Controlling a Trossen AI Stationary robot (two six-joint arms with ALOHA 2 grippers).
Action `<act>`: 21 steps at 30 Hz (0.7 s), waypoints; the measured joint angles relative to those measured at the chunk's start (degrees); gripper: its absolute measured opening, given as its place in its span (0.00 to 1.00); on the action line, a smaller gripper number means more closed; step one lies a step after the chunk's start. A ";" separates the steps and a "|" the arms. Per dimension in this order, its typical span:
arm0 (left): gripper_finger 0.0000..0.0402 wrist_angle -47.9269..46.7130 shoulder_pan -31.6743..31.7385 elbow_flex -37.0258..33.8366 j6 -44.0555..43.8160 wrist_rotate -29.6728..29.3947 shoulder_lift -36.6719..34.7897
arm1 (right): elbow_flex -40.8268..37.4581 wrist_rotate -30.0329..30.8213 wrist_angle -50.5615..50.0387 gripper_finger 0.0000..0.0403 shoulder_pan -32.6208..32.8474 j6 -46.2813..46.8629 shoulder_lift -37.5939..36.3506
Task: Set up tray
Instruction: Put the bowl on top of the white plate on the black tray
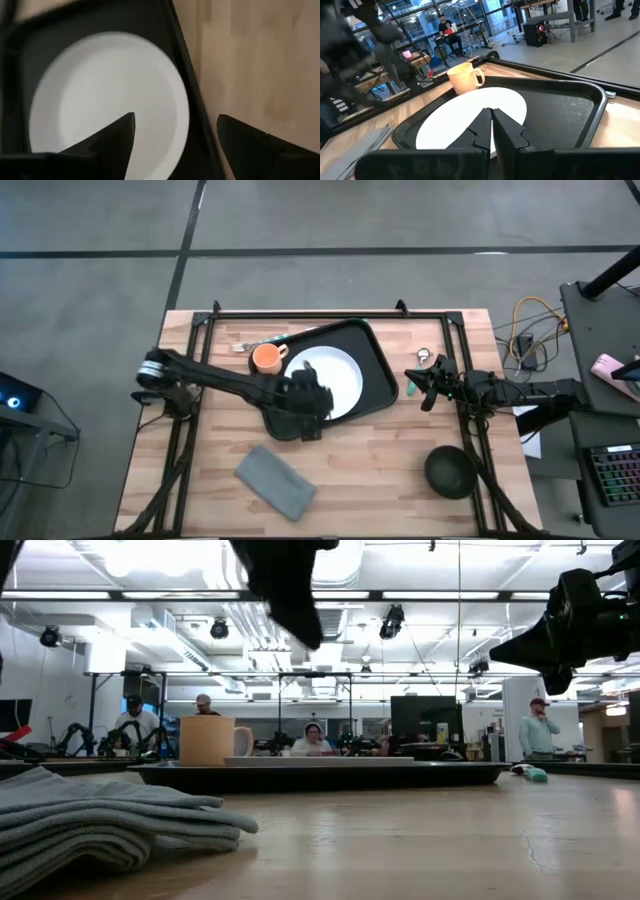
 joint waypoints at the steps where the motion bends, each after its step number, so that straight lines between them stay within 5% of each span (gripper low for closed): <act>1: 0.63 0.70 0.04 0.00 -1.21 -0.54 -1.43 | 0.00 0.00 0.02 0.02 0.00 0.00 0.00; 11: 0.58 1.54 0.32 -0.09 -2.28 -9.41 -12.45 | 0.00 0.02 0.02 0.02 -0.02 -0.22 0.00; 21: 0.58 1.09 0.25 -0.09 -2.29 -9.48 -16.66 | 0.00 0.00 0.04 0.02 0.00 -0.22 0.00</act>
